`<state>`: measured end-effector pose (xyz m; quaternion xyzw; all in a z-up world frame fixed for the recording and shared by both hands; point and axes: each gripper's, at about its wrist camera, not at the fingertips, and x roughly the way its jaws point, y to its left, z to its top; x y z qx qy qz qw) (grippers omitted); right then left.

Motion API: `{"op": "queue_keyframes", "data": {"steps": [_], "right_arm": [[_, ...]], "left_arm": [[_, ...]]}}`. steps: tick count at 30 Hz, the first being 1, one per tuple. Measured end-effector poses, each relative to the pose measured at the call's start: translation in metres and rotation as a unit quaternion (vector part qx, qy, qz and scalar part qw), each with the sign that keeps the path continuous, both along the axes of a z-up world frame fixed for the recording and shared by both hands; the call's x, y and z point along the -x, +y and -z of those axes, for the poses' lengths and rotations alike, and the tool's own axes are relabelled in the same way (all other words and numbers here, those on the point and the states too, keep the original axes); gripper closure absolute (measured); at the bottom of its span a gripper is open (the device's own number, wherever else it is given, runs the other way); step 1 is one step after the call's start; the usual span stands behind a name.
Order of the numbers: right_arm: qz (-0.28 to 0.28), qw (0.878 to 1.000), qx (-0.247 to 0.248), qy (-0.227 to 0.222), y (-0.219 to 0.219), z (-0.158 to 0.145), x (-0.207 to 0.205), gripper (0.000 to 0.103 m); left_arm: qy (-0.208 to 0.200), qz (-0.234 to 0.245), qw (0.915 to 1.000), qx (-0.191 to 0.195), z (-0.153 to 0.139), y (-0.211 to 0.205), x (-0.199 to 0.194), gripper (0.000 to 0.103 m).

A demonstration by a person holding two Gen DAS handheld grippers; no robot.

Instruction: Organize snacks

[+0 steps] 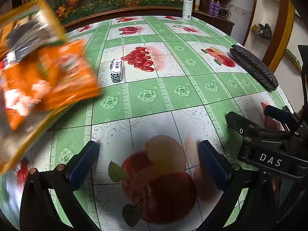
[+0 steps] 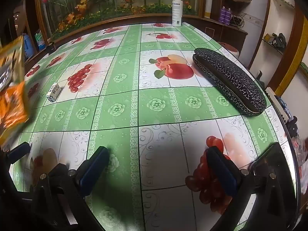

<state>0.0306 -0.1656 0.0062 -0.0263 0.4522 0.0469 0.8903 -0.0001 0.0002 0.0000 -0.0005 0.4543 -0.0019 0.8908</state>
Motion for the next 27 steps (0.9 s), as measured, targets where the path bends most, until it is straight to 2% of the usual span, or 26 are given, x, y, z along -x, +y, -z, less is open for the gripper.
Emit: {"op": "queue_keyframes", "data": {"steps": [27], "right_arm": [[-0.001,1.000,-0.003,0.002,0.0008,0.0006,-0.0010,0.000]], "left_arm": [[0.000,0.003,1.0000,0.000,0.0000,-0.0019,-0.0001,0.000]]}}
